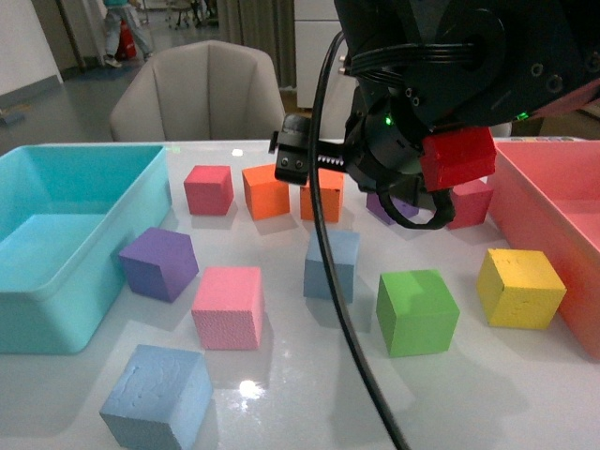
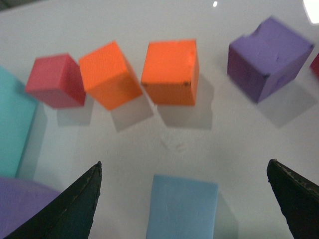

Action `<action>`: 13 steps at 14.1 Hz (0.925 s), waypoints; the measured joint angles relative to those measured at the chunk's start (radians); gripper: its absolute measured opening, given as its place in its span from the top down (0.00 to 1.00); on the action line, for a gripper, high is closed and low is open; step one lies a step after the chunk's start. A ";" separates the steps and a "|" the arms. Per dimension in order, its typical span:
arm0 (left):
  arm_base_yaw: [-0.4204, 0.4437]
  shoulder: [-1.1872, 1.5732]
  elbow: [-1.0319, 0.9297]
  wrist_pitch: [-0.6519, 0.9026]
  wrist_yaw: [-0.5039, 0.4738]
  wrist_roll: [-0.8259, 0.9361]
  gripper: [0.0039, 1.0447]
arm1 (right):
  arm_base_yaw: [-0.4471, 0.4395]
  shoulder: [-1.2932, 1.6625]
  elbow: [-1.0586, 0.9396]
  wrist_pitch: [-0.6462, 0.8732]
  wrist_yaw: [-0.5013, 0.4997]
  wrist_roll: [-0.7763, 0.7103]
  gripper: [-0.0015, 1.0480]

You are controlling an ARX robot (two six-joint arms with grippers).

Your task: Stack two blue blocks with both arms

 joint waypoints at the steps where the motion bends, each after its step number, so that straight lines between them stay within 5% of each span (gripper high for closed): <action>1: 0.000 0.000 0.000 0.000 0.000 0.000 0.06 | 0.000 -0.002 -0.033 0.110 0.065 -0.023 0.06; 6: 0.000 0.000 0.000 0.000 0.000 0.000 0.06 | 0.006 0.000 -0.143 0.600 0.212 -0.197 0.08; 9: 0.000 0.000 0.000 0.000 0.000 0.000 0.06 | -0.083 -0.188 -0.560 1.018 0.193 -0.422 0.44; 13: 0.000 0.000 0.000 0.000 0.000 0.000 0.06 | -0.210 -0.479 -0.961 1.119 0.072 -0.459 0.91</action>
